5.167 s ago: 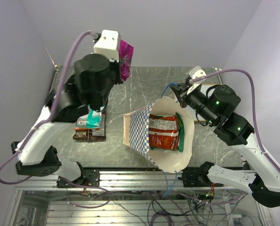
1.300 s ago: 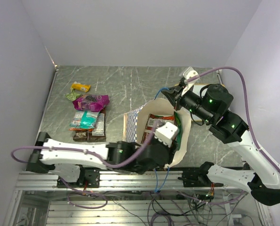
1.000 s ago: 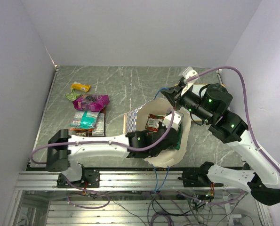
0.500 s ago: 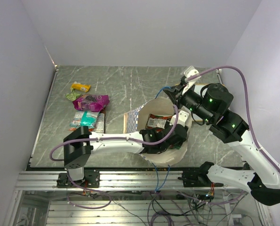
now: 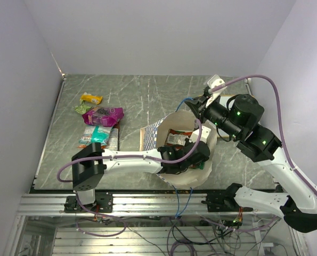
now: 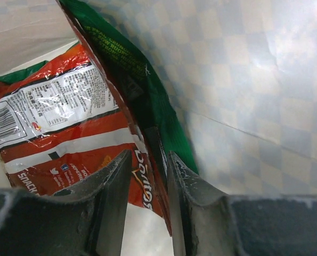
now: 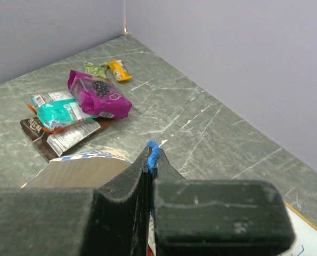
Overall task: Take the snacks out of the paper bag
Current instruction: Take out the snack from the paper bag.
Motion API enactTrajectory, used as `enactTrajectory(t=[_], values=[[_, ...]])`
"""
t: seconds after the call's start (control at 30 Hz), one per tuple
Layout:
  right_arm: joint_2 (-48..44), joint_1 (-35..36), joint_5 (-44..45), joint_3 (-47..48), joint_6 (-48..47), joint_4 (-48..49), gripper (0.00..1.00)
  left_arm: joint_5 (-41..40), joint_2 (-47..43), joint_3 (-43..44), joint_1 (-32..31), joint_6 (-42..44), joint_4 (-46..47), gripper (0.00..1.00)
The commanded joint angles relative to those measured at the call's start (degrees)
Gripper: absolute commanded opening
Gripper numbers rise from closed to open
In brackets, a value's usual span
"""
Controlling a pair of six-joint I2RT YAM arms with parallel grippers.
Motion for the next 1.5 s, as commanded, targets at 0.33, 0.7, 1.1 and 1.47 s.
enactTrajectory(t=[0.33,0.7,1.1,1.47], values=[[-0.3,0.5,-0.9,1.7,0.1,2.3,0.00,-0.1,4.1,1.9,1.9,-1.1,-4.1,0.43],[-0.4,0.4,0.5,1.9,0.1,2.8,0.00,0.4,1.0,7.9,2.0,2.3,-12.9,0.07],[-2.4,0.4,9.9,-0.9,0.0,5.2,0.00,19.5,-17.9,7.0,2.0,8.0,-10.3,0.07],[-2.7,0.4,11.4,-1.9,0.4,5.3,0.00,19.9,-28.0,19.7,2.4,13.7,-11.5,0.07]])
